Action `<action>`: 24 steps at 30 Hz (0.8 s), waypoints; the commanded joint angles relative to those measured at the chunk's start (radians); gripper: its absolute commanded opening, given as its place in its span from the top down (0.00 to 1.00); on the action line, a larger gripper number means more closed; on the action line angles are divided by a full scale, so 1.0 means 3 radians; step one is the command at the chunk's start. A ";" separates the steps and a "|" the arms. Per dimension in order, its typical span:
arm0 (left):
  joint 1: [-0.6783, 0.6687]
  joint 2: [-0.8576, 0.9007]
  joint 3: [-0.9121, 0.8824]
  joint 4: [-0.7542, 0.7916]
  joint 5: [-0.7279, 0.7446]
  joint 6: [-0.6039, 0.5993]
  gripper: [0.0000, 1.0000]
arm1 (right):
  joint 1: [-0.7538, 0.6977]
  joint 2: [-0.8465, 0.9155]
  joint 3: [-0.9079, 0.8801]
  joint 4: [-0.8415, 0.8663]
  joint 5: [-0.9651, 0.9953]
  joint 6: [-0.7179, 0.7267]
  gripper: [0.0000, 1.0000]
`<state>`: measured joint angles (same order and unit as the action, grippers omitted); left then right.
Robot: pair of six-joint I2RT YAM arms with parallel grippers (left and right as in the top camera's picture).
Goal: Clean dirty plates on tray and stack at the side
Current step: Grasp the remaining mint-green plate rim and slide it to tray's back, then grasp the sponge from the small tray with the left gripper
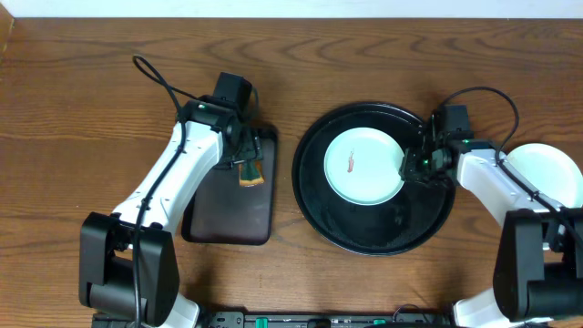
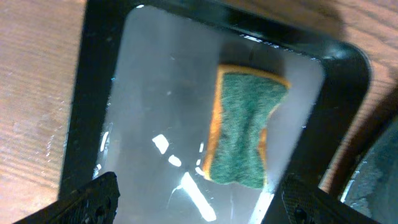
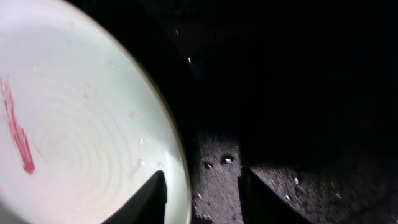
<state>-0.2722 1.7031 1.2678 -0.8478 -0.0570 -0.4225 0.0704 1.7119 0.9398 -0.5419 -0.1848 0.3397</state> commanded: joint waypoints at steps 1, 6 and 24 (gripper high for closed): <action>-0.0031 0.0032 -0.0019 0.0095 0.0005 -0.0041 0.15 | 0.0097 0.0202 -0.0014 0.0144 -0.0048 0.0290 0.70; -0.0029 0.0061 -0.0019 0.0161 0.0005 0.0023 0.16 | 0.0120 0.0467 -0.0014 0.0324 -0.0048 0.0337 0.93; -0.0031 0.0455 -0.0514 0.0894 0.0334 0.0070 0.67 | 0.0112 0.0415 -0.0013 0.0254 -0.0023 0.0148 0.99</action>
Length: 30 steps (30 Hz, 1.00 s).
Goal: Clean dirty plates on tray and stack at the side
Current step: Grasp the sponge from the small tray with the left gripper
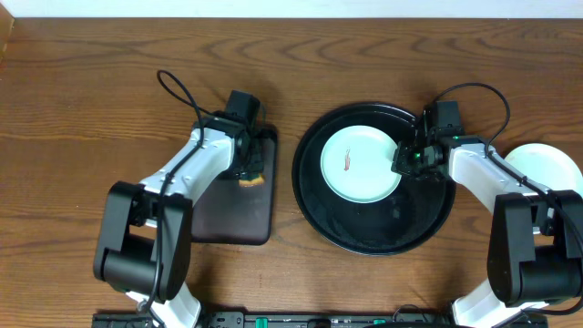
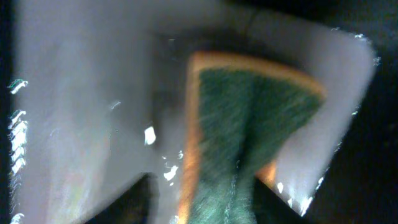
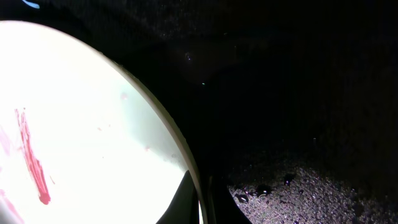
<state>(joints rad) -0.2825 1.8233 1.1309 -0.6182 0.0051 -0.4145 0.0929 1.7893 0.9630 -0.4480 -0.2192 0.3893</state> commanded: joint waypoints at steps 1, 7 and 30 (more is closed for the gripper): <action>-0.0003 0.0089 -0.0085 0.0224 0.0161 0.0043 0.76 | 0.0037 0.0156 -0.0090 -0.0062 0.0090 -0.0018 0.99; -0.0042 0.0292 -0.0160 0.0402 0.0153 0.0079 0.92 | 0.0039 0.0156 -0.0090 -0.0066 0.0089 -0.0017 0.99; -0.0127 -0.0085 -0.0170 -0.0257 0.0383 0.0114 0.63 | 0.0039 0.0156 -0.0090 -0.0114 0.0090 -0.0017 0.99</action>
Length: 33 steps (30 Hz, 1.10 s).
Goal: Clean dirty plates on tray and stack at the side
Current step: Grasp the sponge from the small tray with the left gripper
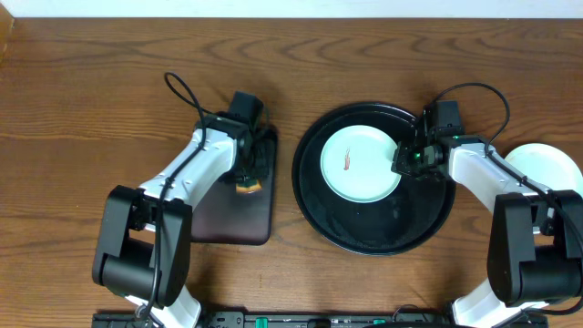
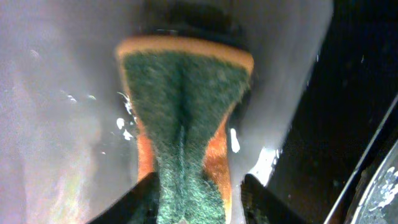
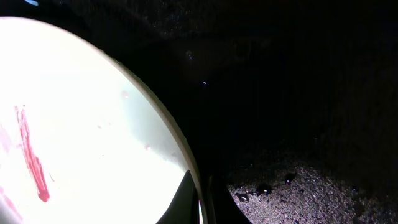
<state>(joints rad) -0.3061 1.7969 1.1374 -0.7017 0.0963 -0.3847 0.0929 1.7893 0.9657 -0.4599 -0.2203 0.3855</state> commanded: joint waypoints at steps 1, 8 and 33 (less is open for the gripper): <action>-0.0048 0.0003 -0.0247 0.0046 0.0079 -0.0027 0.67 | 0.0039 0.0156 -0.0099 -0.0075 0.0094 -0.0004 0.99; -0.0038 0.0003 -0.0562 0.0359 0.0078 -0.0220 0.92 | 0.0039 0.0156 -0.0099 -0.0074 0.0094 -0.0004 0.99; 0.0097 0.0304 -0.0022 0.0224 -0.0364 0.0031 0.63 | 0.0039 0.0156 -0.0099 -0.0067 0.0094 -0.0004 0.99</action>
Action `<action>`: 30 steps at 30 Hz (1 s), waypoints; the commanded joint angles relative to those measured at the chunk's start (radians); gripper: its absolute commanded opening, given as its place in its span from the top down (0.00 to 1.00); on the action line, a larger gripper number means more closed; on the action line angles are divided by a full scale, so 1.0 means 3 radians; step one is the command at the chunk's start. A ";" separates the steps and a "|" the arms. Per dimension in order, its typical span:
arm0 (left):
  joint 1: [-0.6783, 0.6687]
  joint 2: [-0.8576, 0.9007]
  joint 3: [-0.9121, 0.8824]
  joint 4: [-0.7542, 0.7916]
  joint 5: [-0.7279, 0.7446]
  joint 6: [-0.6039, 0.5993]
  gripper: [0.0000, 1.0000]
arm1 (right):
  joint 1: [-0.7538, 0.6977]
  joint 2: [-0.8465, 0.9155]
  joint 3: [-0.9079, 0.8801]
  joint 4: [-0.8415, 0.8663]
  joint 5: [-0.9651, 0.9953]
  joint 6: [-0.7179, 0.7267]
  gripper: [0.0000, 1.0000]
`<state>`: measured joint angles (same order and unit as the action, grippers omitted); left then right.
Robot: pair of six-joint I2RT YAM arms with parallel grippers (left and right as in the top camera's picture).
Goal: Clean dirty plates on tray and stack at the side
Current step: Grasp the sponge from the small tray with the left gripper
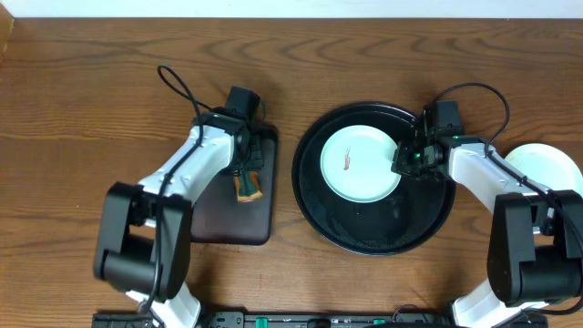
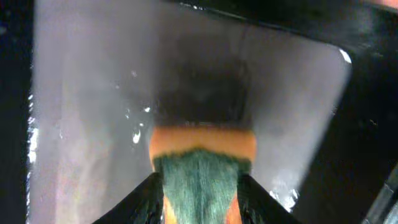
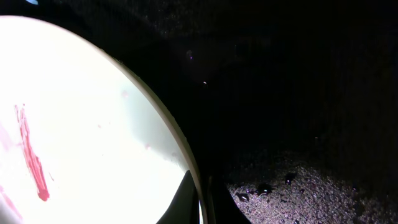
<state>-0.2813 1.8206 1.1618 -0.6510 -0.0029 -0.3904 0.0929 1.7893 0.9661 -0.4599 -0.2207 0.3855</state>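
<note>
A pale plate (image 1: 361,164) with a red smear (image 3: 30,160) lies in the round black tray (image 1: 373,232). My right gripper (image 1: 406,161) is shut on the plate's right rim (image 3: 189,168), one finger above it and one below. Over the dark rectangular tray (image 1: 214,228) on the left, my left gripper (image 1: 244,175) is shut on a green-and-orange sponge (image 2: 200,174), pinching its middle. In the overhead view the sponge (image 1: 248,186) pokes out below the fingers.
A clean white plate (image 1: 545,171) rests on the table at the far right, partly under my right arm. The rectangular tray's wet floor (image 2: 93,124) shines. A cable loops over the wood behind my left arm.
My left gripper still holds the sponge but now stands higher over the rectangular tray, with less of the sponge showing ahead of the fingers. The right gripper and plate have not moved.
At first my left gripper hung open above the sponge lying in the rectangular tray, and my right gripper stood open at the plate's rim. Then the right shut on the rim and the left came down around the sponge. The left then shut on it and now holds it raised.
</note>
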 commanded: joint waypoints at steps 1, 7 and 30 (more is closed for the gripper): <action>0.0014 0.0285 -0.0111 0.0071 0.0024 0.0050 0.69 | 0.0039 0.0156 -0.0100 -0.0062 0.0095 -0.0003 0.99; 0.0019 0.0423 -0.0070 0.0130 0.0146 0.0093 0.92 | 0.0039 0.0156 -0.0100 -0.0062 0.0095 -0.0004 0.99; 0.0018 0.0182 -0.0079 -0.0345 0.0413 -0.0201 0.72 | 0.0039 0.0156 -0.0100 -0.0050 0.0095 -0.0004 0.99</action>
<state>-0.2775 1.8435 1.1870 -0.7761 0.1066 -0.4141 0.0929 1.7893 0.9661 -0.4580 -0.2211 0.3855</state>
